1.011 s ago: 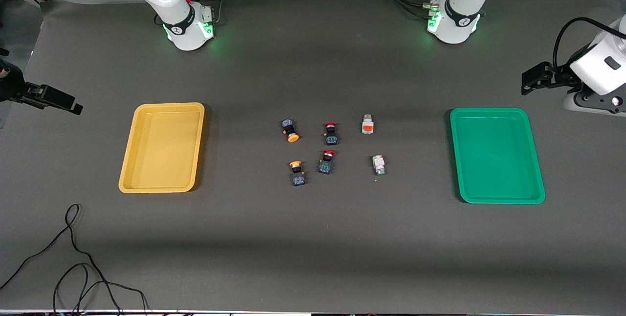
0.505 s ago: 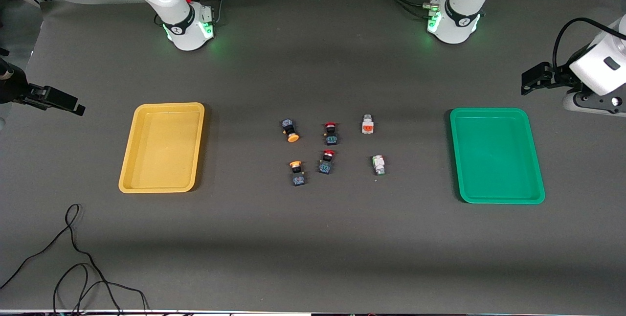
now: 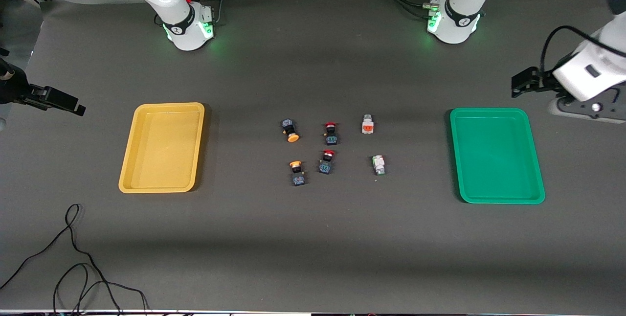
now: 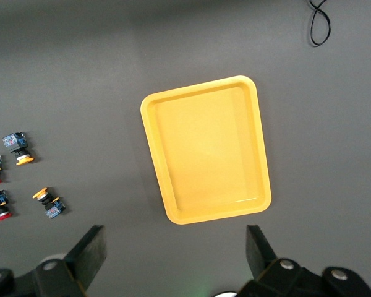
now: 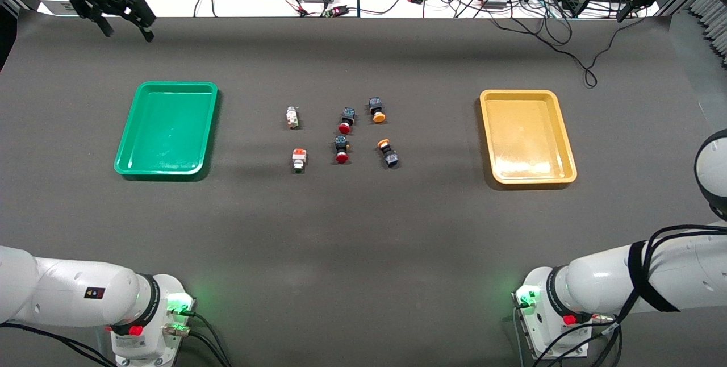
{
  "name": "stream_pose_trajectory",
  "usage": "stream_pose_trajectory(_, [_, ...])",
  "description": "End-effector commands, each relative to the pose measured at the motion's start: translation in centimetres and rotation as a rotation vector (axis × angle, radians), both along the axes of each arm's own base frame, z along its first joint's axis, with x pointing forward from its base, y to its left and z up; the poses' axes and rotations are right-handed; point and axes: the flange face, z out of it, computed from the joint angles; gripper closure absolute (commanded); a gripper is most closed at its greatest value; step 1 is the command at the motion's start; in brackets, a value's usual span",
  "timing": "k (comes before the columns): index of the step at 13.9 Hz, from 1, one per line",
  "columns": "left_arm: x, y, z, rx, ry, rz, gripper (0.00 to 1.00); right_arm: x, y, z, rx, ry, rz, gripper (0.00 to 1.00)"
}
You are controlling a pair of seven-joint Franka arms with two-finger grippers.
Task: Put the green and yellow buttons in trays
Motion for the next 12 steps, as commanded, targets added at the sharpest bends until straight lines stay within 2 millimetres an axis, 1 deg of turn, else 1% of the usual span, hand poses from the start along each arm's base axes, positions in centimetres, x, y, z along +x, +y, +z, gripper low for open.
stream_pose_trajectory(1, [-0.8, -3.4, -1.7, 0.027, -0.018, 0.038, 0.0, 0.1, 0.2, 0.2, 0.009, 0.001, 0.003, 0.0])
stream_pose_trajectory(3, [-1.3, -7.3, -3.0, 0.029, -0.021, 0.055, 0.0, 0.1, 0.2, 0.2, 0.009, 0.001, 0.003, 0.0])
stream_pose_trajectory(4, [-1.9, -9.8, -3.8, 0.035, -0.026, 0.068, 0.0, 0.1, 0.2, 0.2, 0.009, 0.001, 0.003, 0.0])
stream_pose_trajectory(7, [-4.5, -18.3, -6.2, 0.036, -0.051, 0.1, 0.0, 0.1, 0.3, 0.2, 0.01, 0.001, 0.001, 0.0])
stream_pose_trajectory(8, [-5.3, -20.8, -7.0, 0.034, -0.055, 0.119, 0.0, 0.1, 0.2, 0.2, 0.009, 0.001, 0.001, 0.0])
stream_pose_trajectory(10, [-6.7, -24.8, -7.9, 0.026, -0.072, 0.161, 0.0, 0.0, 0.3, 0.2, 0.009, 0.006, 0.002, 0.0])
stream_pose_trajectory(11, [-7.4, -26.3, -8.4, 0.028, -0.071, 0.164, 0.0, 0.0, 0.2, 0.2, 0.009, 0.006, 0.002, 0.0])
stream_pose_trajectory(12, [-8.0, -27.2, -8.8, 0.03, -0.069, 0.158, 0.0, 0.1, 0.2, 0.2, 0.009, 0.006, 0.002, 0.0])
